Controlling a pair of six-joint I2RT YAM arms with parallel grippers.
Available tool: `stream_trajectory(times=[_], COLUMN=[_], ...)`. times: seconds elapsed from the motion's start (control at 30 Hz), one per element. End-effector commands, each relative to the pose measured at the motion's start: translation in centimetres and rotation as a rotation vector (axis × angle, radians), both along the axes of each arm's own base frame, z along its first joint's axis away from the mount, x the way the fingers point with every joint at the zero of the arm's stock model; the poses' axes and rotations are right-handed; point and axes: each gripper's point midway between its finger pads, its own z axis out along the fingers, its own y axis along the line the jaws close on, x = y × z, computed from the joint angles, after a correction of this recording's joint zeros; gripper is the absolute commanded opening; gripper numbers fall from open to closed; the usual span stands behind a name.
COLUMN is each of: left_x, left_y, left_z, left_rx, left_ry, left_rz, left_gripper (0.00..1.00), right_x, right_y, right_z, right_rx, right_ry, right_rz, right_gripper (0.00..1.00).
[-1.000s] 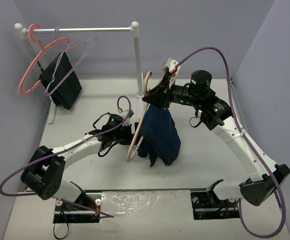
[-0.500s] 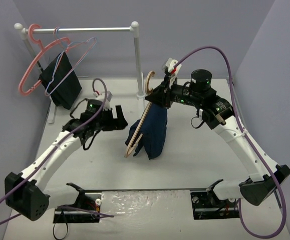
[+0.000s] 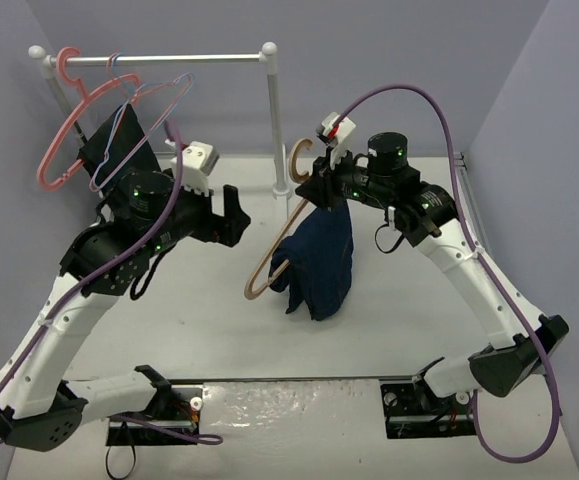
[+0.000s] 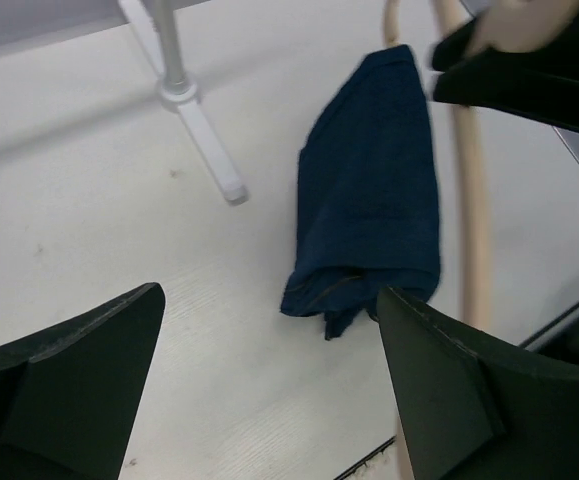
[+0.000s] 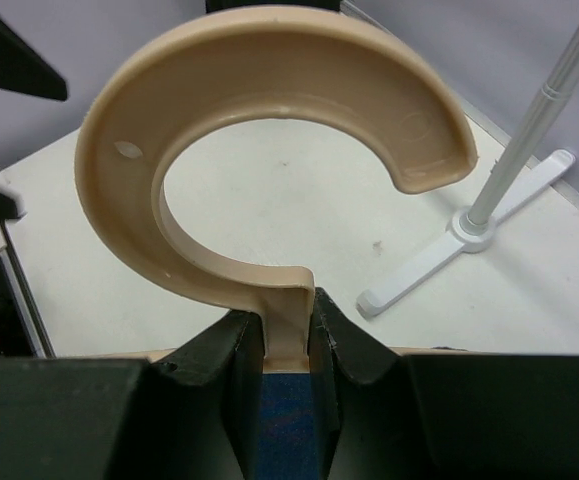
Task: Place the trousers on the hanger
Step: Place the hanger at the clothesline.
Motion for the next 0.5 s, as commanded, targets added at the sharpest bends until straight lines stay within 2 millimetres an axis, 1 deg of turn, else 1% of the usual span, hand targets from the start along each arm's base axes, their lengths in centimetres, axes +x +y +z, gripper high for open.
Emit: stream_trajectory(times=[0.0, 0.1, 0.17, 0.23, 0.33, 0.47], left_x=[-0.4, -0.5, -0.9, -1.0, -1.0, -0.7], left_y=[-4.4, -6.9, -8.5, -9.8, -10.8, -11.2], left_z=[1.6, 2.3, 2.7, 2.4, 1.5, 0.1], left_rx=[0.059, 0.053, 0.023, 0.027, 0.059, 0.094], left_ry=[-0.054, -0.078, -0.065, -0.048, -0.032, 0.0], left_rz=[-0.13, -0.18, -0.236, -0.267, -0.281, -0.28], left_gripper=[0.85, 0.85, 0.85, 0.85, 0.82, 0.76], right_x=[1.8, 2.1, 2.3, 2.4, 2.6, 2.6], right_y=[-0.4, -0.5, -0.6, -0.7, -0.9, -0.9], right_z=[5.0, 4.9, 4.9, 5.0, 5.0, 5.2], right_rx=[0.07, 0.064, 0.06, 0.058, 0.054, 0.052], right_ry=[-0.137, -0.138, -0.142, -0.145, -0.149, -0.159], right_rz=[-0.071, -0.085, -0.095, -0.106, -0.114, -0.113], right_gripper=[0.0, 0.0, 0.0, 0.0, 0.0, 0.0])
